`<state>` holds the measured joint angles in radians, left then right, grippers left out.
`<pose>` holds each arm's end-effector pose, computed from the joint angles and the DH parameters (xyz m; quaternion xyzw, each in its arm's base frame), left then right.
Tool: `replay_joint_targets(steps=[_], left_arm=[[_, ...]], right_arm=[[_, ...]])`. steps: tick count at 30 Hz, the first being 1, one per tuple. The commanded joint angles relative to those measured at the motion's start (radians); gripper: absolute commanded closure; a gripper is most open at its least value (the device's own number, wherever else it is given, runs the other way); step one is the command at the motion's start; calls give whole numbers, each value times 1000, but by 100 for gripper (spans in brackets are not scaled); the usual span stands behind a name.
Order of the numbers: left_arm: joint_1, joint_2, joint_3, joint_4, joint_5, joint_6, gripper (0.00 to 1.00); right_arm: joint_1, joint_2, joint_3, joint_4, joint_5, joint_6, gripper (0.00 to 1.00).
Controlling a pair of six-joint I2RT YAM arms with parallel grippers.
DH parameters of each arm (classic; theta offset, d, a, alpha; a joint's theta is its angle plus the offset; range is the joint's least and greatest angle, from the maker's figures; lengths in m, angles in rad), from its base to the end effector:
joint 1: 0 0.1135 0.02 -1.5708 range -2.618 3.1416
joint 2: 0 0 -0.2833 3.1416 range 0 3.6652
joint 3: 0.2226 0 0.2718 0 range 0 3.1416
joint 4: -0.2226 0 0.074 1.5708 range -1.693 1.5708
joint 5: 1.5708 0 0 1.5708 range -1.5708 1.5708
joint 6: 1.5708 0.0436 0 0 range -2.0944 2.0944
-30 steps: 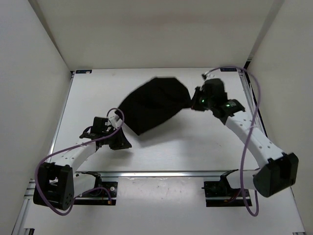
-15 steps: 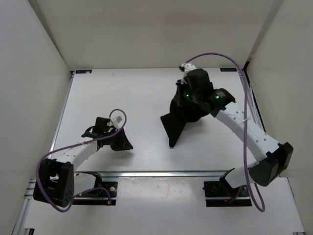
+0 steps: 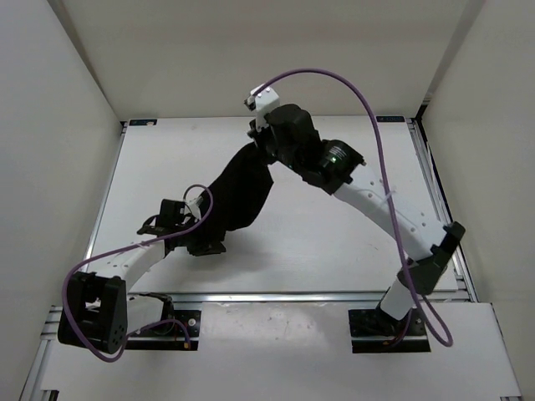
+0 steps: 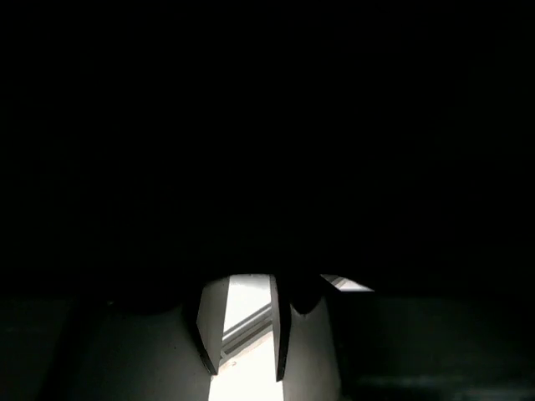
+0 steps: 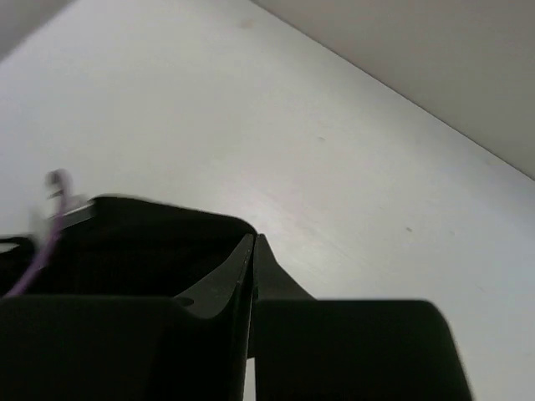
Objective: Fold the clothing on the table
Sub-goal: Flatten the skirt out
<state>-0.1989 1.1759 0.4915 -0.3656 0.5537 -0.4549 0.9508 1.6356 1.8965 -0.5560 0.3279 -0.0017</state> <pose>0.2010 -0.0639 0.1575 -0.0488 0.9309 -0.3297 0.1497 0.2376 0.3087 0.4890 -0.2770 0.7490 0.1518 0.5825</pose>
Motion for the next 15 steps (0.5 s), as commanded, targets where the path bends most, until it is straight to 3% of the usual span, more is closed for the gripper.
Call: replay_joint_targets(steps=[1,5,8,11,14,15], left_arm=[[16,-27,-5,13,25,-2,64],[21,-41,-7,10,20,5,65],[38,-53,-11,4,22,5,64],[44,-56,-10,1,29,16,64],[36,-42,-8,10,26,10,64],[35,-36,-8,17,32,9,64]], right_arm=[[-116,125,90,-169,216,90,100],[-292,207,-52,-379,269,299,98],[-386,202,-257,-461,284,422,88],[-422,109,-429,-415,319,444,83],[-382,-45,-519,-235,211,347,70],[-368,-93,-548,-198,170,315,59]])
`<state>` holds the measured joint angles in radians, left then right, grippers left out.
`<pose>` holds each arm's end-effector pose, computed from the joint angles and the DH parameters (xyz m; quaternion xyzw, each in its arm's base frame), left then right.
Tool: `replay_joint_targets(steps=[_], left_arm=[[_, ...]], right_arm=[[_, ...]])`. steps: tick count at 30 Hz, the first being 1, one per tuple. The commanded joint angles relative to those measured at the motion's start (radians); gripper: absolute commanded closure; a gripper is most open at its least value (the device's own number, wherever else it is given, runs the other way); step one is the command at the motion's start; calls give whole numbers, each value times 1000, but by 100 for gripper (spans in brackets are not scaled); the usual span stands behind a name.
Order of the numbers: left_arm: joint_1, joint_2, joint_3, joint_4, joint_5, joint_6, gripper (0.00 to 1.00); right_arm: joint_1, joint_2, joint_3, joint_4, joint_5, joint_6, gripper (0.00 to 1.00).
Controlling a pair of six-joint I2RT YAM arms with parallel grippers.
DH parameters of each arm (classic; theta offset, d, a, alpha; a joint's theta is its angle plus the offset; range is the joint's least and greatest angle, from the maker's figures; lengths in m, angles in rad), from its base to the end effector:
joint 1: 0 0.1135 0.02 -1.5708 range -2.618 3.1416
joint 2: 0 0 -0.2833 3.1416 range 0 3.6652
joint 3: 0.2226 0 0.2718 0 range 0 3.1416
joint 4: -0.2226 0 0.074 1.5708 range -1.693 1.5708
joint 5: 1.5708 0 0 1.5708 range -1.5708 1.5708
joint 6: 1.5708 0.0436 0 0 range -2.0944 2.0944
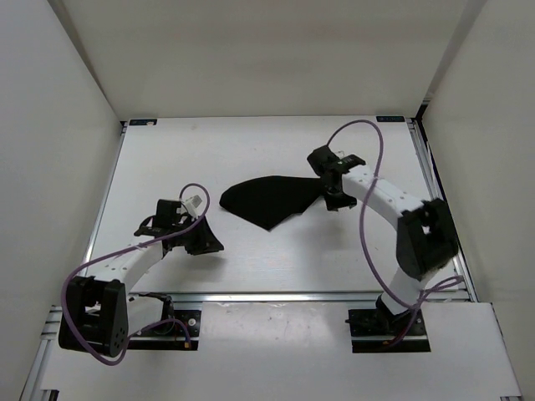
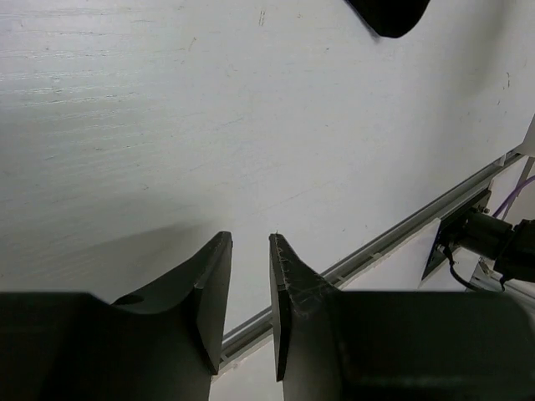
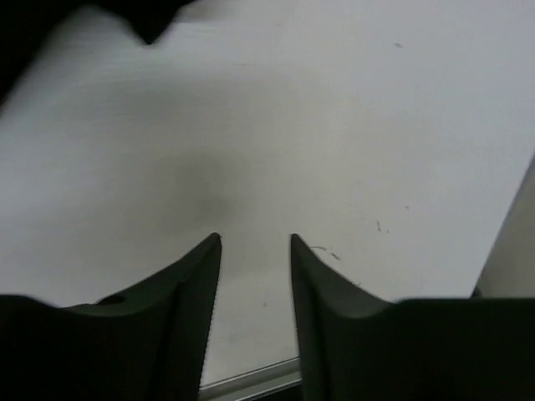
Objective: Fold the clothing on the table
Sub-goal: Flatten the skirt out
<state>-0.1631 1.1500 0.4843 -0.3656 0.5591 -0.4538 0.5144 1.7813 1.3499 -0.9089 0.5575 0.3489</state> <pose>0.2003 -0.0564 0.1604 -0.0614 0.9273 -0.3312 0.1633 0.3339 0.1622 0.2261 -0.0474 0.9544 -0.2020 0.2148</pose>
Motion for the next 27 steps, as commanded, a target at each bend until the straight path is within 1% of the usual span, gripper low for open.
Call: replay_joint_targets(steps=[1,3,4,5,6,8,10,12,13,14,15,19,20,22,24,27], left_arm=[[-1,-7,-1,14,28,4,64],[-6,2,-4,16,25,3,64],[-6,2,-6,22,30,3,65],[-6,2,-9,25,30,0,64],[-9,2,-6,24,33,-2,64],[-10,5,-7,28,35,-2,64],[-18,13,-6,22,35,1,64],[-21,13,-10,16,35,0,64],[-15,13,-6,23,39,3,64],[-25,19,-6,14,39,6,64],[-29,20,-4,13,32,4,64],[-29,22,-9,20,30,6,64],[-29,19,-13,11,30,7,64],[-26,11,-19,13,35,12,64],[-18,8,-30,13,35,7,64],[-10,10,-35,24,45,6,64]], right_arm=[[64,-258,-6,206,-162,-51,53],[50,-261,-2,251,-377,-70,44],[44,-247,0,260,-427,-70,43],[42,-235,-5,287,-509,-99,41],[61,-203,-5,306,-577,-106,38],[104,-157,18,335,-632,-142,37],[148,-77,46,375,-645,-188,37],[165,7,145,352,-703,-215,37],[168,67,210,334,-723,-226,39],[171,90,234,305,-751,-223,40],[185,149,279,292,-775,-232,40],[231,226,342,297,-766,-249,41],[240,254,351,276,-756,-252,41],[246,291,377,219,-693,-242,43],[246,305,370,200,-639,-237,44],[245,291,344,212,-575,-228,45]])
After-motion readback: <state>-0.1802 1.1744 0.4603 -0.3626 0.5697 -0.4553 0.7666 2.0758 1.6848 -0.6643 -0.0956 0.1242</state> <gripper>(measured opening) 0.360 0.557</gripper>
